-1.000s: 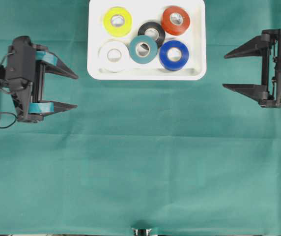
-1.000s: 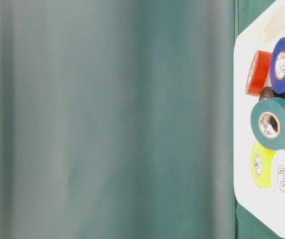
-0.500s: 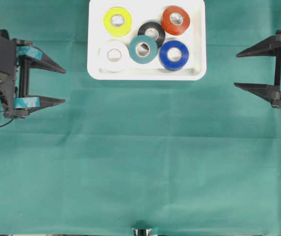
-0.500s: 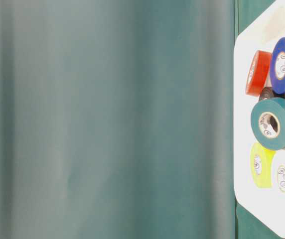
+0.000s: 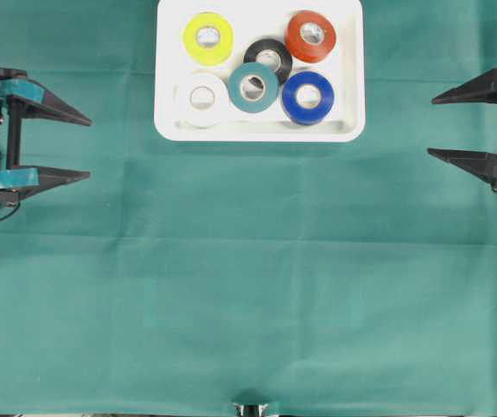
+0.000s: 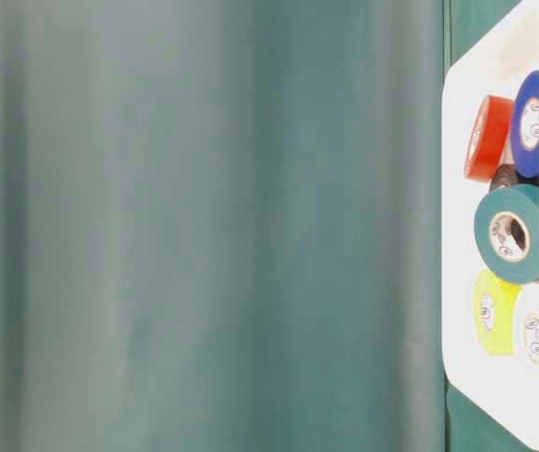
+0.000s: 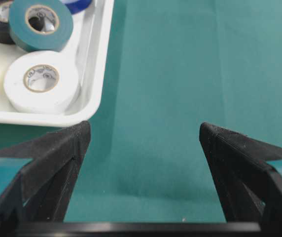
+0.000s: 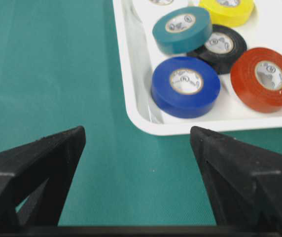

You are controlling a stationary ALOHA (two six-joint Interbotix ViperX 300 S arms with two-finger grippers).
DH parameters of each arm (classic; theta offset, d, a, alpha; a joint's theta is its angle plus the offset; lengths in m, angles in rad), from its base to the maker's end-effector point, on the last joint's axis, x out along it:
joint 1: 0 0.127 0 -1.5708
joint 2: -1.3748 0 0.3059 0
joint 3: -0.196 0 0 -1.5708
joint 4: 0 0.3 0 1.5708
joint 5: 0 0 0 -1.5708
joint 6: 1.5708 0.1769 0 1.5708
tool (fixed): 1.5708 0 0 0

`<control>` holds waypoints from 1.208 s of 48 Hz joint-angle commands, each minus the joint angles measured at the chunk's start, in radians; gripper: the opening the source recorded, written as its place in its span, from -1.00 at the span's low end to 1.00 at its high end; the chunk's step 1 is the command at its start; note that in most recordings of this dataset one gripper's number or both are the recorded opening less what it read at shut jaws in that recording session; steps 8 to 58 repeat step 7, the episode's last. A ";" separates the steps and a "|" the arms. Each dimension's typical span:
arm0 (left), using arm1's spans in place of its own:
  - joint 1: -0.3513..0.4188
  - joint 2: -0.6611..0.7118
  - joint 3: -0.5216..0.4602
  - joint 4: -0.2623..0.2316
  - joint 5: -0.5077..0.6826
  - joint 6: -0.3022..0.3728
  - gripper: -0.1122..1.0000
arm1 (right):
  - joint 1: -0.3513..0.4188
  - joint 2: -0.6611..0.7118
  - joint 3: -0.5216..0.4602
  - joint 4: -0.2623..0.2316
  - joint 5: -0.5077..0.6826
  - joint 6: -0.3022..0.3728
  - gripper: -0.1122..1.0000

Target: Put the tape alternately from left to right into the white case.

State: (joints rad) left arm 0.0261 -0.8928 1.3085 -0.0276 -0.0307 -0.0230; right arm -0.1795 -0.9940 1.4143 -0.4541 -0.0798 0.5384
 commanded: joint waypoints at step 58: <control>0.009 -0.054 0.021 -0.002 0.000 0.003 0.98 | 0.005 -0.031 0.011 0.002 0.000 0.003 0.65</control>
